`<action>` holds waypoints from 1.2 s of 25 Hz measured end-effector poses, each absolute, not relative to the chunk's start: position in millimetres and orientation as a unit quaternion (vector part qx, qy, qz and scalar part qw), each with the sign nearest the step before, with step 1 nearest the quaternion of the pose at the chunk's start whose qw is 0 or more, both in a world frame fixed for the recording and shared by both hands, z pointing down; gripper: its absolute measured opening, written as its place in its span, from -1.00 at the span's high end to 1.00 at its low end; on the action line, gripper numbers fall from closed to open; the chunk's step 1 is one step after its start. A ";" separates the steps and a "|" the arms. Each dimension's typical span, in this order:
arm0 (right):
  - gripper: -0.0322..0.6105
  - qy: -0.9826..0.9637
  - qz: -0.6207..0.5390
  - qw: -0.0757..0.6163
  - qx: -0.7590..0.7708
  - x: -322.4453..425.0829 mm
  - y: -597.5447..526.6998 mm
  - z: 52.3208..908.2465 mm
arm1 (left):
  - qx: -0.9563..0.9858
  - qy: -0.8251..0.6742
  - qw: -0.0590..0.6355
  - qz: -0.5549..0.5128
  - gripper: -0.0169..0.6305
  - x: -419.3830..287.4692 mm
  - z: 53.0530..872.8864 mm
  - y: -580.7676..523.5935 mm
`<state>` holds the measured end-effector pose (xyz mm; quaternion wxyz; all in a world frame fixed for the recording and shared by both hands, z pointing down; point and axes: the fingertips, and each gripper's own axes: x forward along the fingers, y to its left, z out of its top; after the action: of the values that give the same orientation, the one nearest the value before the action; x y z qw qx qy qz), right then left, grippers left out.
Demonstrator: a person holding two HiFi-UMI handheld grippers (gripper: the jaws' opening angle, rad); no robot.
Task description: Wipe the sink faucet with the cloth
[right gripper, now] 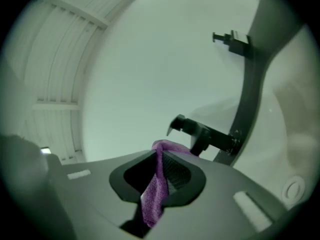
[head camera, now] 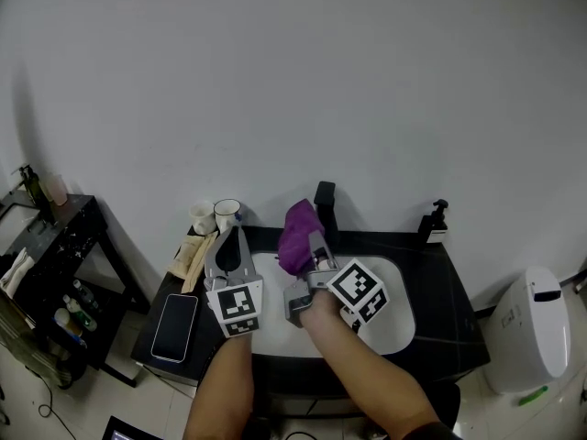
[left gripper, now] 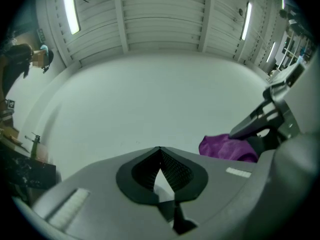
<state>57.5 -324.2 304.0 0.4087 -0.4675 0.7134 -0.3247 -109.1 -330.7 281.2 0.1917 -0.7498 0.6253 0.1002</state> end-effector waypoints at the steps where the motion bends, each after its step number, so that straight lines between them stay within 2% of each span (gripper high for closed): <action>1: 0.79 0.736 -0.298 0.394 -0.462 58.0 -311.6 293.0 | -0.753 0.623 0.189 0.097 0.90 -107.2 283.4 -331.5; 5: 0.78 0.804 -0.117 0.333 -0.478 80.6 -267.6 238.8 | -0.771 0.605 0.179 0.082 0.90 -92.7 291.5 -336.8; 11: 0.78 0.799 0.120 0.227 -0.543 127.0 -246.3 196.8 | -0.796 0.568 0.207 0.036 0.90 -57.5 301.3 -339.6; 14: 0.78 0.785 0.191 0.143 -0.571 144.3 -258.2 212.0 | -0.818 0.551 0.156 0.051 0.90 -45.9 308.9 -344.6; 17: 0.78 0.772 0.221 0.075 -0.591 162.5 -277.6 239.1 | -0.833 0.539 0.099 0.070 0.90 -39.7 315.4 -351.6; 26: 0.77 0.778 0.185 0.033 -0.599 205.5 -321.7 281.7 | -0.838 0.533 0.110 0.045 0.90 -27.0 324.8 -362.3; 30: 0.77 0.790 0.211 -0.046 -0.574 229.0 -326.2 282.0 | -0.836 0.536 0.113 0.039 0.90 -28.8 326.2 -363.0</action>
<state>229.0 -326.2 282.0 -0.0462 -0.5736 0.7900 0.2113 -28.8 -363.0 326.2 0.1134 -0.8355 0.5361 0.0395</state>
